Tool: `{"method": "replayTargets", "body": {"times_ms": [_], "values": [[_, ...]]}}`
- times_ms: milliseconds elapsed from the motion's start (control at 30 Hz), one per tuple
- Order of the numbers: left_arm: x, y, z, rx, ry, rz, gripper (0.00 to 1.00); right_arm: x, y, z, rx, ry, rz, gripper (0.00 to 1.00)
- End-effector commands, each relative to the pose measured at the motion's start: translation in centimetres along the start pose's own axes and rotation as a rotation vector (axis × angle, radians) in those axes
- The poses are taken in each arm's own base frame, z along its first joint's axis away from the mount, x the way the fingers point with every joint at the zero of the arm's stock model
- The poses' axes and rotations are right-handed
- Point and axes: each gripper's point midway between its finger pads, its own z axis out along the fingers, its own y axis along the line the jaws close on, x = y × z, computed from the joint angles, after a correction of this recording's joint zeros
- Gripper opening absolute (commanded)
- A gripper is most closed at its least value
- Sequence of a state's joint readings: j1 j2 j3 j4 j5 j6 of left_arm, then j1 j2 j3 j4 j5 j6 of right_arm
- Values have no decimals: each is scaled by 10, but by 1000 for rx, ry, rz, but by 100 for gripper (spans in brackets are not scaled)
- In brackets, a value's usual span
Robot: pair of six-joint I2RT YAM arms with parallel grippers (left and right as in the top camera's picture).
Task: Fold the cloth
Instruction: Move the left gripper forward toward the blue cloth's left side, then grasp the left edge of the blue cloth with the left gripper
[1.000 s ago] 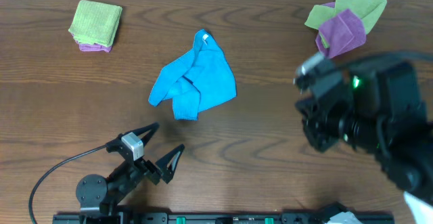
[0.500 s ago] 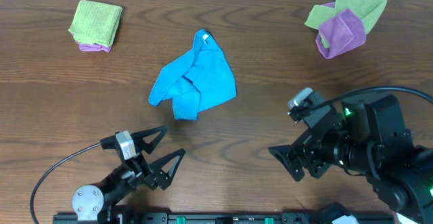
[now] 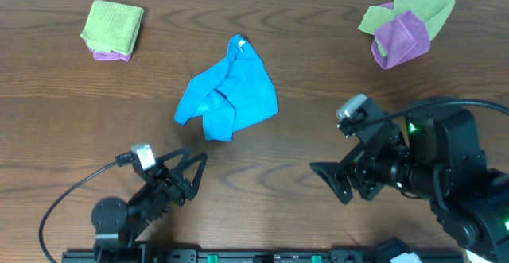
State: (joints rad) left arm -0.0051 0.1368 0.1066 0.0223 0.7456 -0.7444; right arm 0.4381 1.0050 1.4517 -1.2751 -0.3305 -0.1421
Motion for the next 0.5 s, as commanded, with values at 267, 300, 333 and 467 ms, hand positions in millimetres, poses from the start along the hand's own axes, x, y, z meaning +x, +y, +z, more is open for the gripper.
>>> {"method": "replayTargets", "body": {"times_ms": [267,300,333,467], "values": [[-48,18,36,-302,153,177,80,-18,-5,-1,34,-74,-32,99],[-51,23,41,-342,181,187,80,-18,-7,-2,42,-74,-32,99],[-54,29,46,-391,208,198,79,-18,-8,-2,50,-73,-32,99],[-60,56,64,-599,343,272,79,-22,-12,-2,75,-88,-35,99]]}}
